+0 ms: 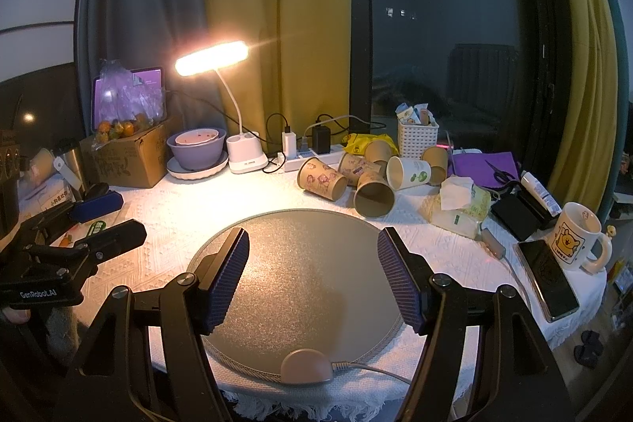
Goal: Flip cup upright
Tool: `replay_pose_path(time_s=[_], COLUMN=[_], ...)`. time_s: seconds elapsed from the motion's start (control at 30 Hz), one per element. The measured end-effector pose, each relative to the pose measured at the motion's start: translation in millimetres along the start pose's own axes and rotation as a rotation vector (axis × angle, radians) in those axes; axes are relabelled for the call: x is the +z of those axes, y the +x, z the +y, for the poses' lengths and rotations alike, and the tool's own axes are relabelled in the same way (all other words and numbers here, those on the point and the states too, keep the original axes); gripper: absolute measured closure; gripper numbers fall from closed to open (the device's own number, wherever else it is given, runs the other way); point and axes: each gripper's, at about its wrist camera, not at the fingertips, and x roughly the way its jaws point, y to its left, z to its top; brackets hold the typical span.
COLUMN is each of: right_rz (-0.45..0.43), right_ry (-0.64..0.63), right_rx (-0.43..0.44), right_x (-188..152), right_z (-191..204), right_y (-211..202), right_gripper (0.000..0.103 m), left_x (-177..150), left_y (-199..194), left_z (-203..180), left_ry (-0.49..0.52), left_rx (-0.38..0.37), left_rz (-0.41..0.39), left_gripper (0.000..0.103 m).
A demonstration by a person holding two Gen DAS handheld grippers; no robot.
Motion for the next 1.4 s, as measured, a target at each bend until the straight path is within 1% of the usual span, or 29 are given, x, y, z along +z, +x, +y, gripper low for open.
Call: replay_pose_path(time_s=[1.4], right_rz=[0.003], right_ry=[-0.001], right_rx=[-0.001], right_x=[1.6], right_z=[1.8], right_y=[-1.0], right_gripper=[0.032], left_x=[-4.8], left_y=[0.8], left_z=[-7.6], left_ry=[0.009], left_rx=[-0.005], left_rz=[0.006], left_gripper=[0.017])
